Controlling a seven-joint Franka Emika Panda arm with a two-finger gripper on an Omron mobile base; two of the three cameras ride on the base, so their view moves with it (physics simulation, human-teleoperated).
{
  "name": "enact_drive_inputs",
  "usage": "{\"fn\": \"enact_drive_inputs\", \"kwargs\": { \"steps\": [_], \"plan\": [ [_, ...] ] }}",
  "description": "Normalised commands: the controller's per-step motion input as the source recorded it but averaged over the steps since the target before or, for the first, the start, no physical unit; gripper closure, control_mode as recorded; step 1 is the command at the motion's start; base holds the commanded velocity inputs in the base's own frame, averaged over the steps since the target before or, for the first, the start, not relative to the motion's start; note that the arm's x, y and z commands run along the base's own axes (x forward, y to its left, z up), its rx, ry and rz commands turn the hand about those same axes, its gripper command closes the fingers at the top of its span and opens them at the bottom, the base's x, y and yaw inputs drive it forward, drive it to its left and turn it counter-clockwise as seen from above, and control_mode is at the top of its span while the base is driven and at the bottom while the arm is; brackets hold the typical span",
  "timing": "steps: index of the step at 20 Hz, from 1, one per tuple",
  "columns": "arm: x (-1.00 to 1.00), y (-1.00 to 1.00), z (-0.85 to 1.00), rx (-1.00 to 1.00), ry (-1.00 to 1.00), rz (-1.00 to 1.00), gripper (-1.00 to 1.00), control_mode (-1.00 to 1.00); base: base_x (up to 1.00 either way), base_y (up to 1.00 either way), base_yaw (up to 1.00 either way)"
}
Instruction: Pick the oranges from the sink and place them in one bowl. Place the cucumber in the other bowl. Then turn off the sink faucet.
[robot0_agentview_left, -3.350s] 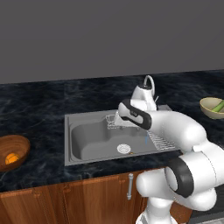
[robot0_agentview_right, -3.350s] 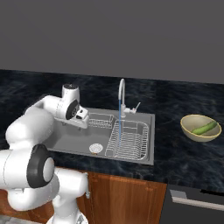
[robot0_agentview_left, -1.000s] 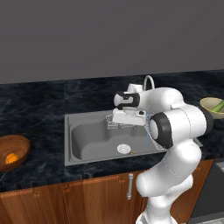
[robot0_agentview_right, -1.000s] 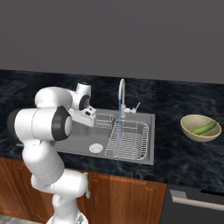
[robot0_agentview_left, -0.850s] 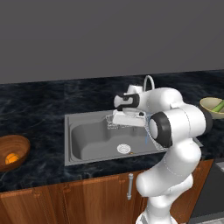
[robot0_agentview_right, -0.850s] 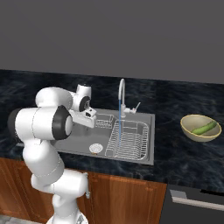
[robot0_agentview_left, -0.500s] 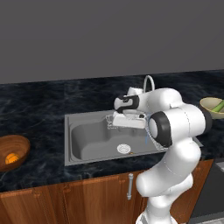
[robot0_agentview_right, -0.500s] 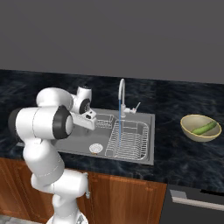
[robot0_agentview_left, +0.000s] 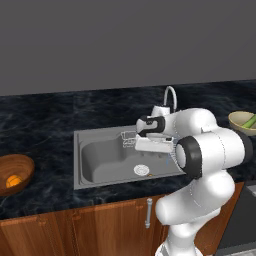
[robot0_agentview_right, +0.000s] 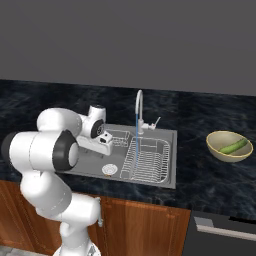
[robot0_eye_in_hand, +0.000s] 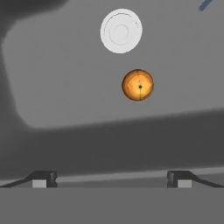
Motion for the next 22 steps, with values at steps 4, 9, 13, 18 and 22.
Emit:
{"fn": "enact_drive_inputs", "kwargs": {
  "steps": [4, 9, 13, 18, 22],
  "plan": [
    [-0.30, -0.05, -0.26, -0.06, 0.00, 0.00, -1.00, -1.00, 0.00, 0.00, 0.00],
    [-0.11, 0.00, -0.26, -0.05, 0.00, 0.00, -1.00, -1.00, 0.00, 0.00, 0.00],
    [-0.01, 0.00, -0.17, 0.00, -0.02, 0.00, -1.00, -1.00, 0.00, 0.00, 0.00],
    [0.00, 0.00, -0.17, 0.00, -0.04, 0.00, -1.00, -1.00, 0.00, 0.00, 0.00],
    [0.00, -0.06, -0.16, 0.00, -0.04, 0.00, -1.00, -1.00, 0.00, 0.00, 0.00]
  ]
}}
